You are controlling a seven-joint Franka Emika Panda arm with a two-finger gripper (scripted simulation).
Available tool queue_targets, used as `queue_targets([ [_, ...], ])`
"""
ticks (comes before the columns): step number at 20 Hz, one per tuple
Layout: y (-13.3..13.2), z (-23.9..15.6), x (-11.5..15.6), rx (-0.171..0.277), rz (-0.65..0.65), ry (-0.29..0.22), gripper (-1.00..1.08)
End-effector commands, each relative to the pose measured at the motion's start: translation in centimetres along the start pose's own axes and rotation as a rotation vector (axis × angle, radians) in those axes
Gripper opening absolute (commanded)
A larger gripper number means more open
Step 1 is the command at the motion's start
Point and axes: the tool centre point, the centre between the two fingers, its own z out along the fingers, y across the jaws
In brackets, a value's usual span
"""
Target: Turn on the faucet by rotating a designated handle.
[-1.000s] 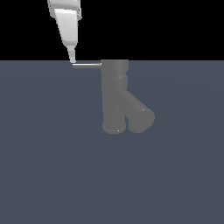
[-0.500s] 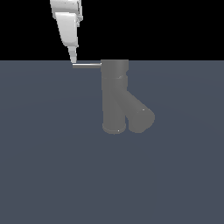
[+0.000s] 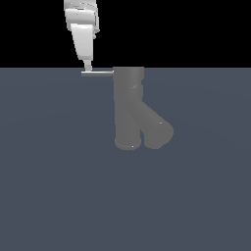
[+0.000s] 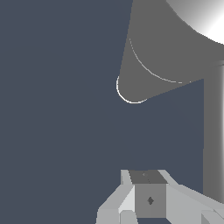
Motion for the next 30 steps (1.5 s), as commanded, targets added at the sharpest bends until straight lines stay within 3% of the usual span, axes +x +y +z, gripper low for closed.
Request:
queue_targets([
  [1,0.3,0.0,0.0,0.0,0.0,0.0,-1.0],
  [30,8.5,0.0,0.5,0.0,0.0,0.0,-1.0],
])
